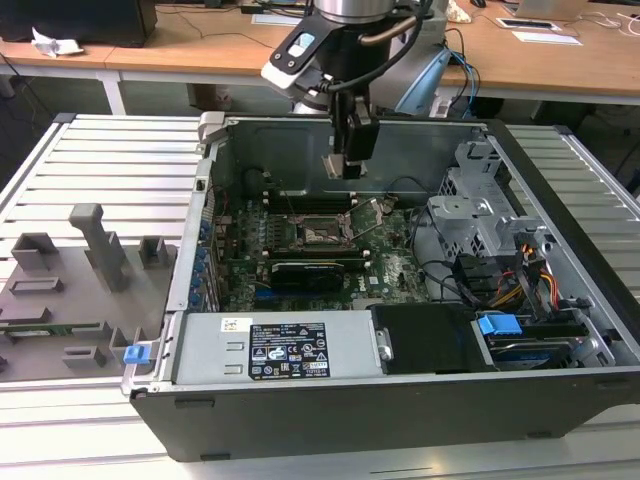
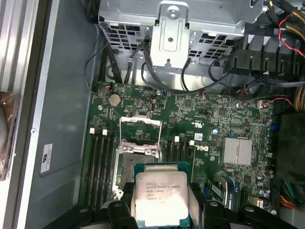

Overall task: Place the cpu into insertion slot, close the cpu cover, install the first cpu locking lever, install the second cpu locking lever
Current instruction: 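Place the cpu into insertion slot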

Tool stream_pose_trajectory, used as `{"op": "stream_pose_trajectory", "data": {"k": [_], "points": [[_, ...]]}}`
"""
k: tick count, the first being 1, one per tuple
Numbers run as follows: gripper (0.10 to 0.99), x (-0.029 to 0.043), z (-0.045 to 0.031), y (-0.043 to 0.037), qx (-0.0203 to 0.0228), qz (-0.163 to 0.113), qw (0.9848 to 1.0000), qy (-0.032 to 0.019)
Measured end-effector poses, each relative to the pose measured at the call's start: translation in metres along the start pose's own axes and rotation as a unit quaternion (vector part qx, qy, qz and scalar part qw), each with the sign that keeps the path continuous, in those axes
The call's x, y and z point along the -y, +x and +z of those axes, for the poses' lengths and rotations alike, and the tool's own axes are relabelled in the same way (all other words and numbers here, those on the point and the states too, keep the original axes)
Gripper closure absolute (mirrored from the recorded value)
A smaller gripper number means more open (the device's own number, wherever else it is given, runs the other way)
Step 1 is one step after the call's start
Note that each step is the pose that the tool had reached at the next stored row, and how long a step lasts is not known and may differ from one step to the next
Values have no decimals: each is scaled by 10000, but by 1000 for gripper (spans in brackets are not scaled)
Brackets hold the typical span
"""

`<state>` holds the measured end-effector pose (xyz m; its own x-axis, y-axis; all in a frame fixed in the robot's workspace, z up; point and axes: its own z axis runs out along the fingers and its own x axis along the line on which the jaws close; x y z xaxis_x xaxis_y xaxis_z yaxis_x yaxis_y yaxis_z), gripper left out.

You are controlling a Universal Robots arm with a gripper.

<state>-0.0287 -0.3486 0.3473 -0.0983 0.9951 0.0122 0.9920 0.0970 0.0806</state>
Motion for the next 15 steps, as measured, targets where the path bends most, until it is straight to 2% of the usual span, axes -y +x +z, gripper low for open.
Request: {"op": "stream_pose_trajectory", "data": {"k": [5,10,15], "points": [[557,4,79,32,-5,31,10000,71],[557,9,139,34,18,344,9994,69],[557,14,196,34,22,393,9992,68]]}}
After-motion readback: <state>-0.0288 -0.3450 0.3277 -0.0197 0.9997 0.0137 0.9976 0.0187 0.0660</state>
